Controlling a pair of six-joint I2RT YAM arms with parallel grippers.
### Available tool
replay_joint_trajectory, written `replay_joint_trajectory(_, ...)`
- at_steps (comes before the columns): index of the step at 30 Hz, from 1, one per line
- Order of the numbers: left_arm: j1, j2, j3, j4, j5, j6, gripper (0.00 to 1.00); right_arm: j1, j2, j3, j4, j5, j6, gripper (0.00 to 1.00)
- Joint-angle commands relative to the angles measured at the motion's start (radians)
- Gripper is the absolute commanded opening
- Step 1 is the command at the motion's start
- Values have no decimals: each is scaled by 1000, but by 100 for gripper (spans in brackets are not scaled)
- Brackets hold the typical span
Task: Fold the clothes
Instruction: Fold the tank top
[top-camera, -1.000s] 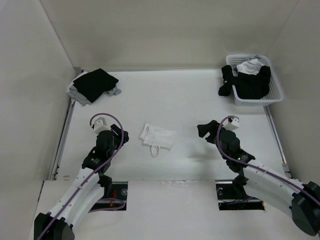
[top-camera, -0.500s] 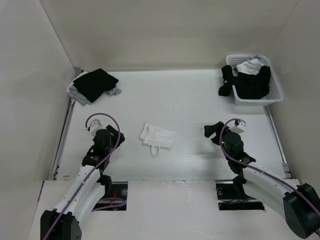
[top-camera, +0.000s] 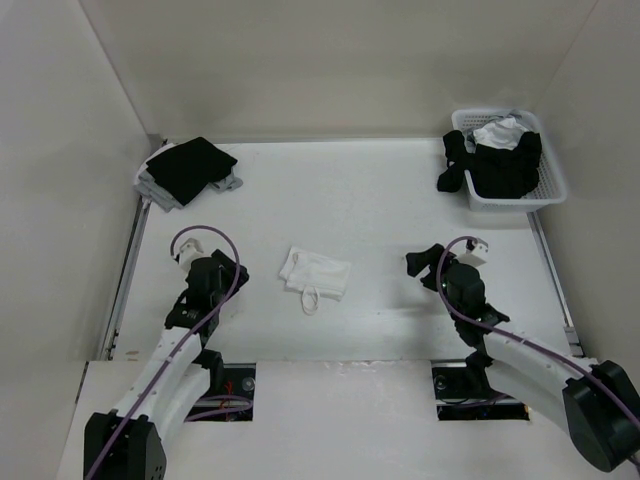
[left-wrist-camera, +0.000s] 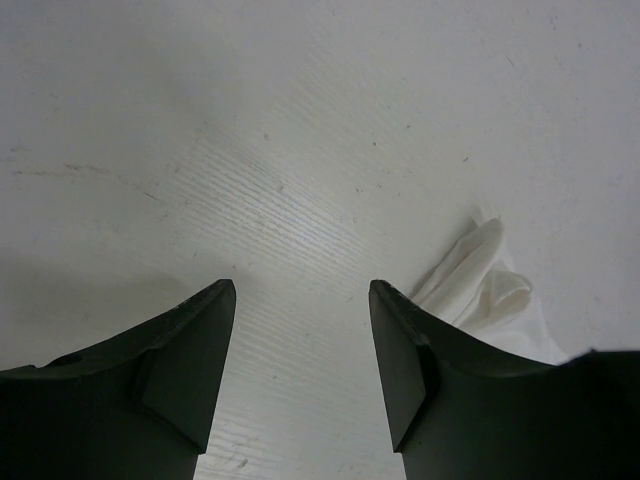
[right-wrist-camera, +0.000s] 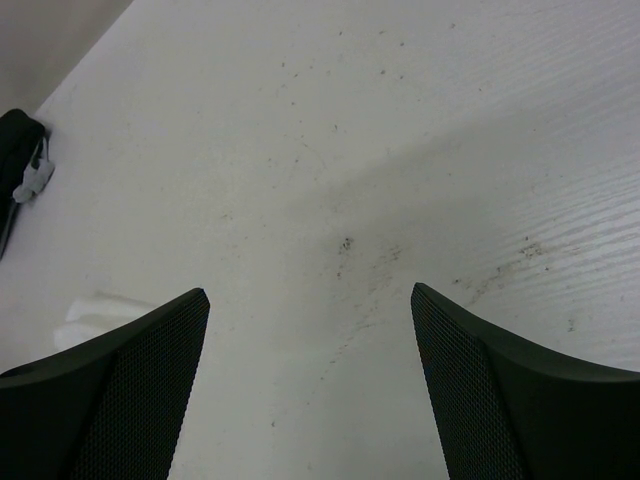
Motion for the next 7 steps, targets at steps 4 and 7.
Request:
replay_joint_trajectory(4,2,9,-9,58,17,5,54,1,6,27,62,-5,5,86)
replay_joint_trajectory(7,0,10,-7,58,17,8,57,1,9,28,62,-5,3,86)
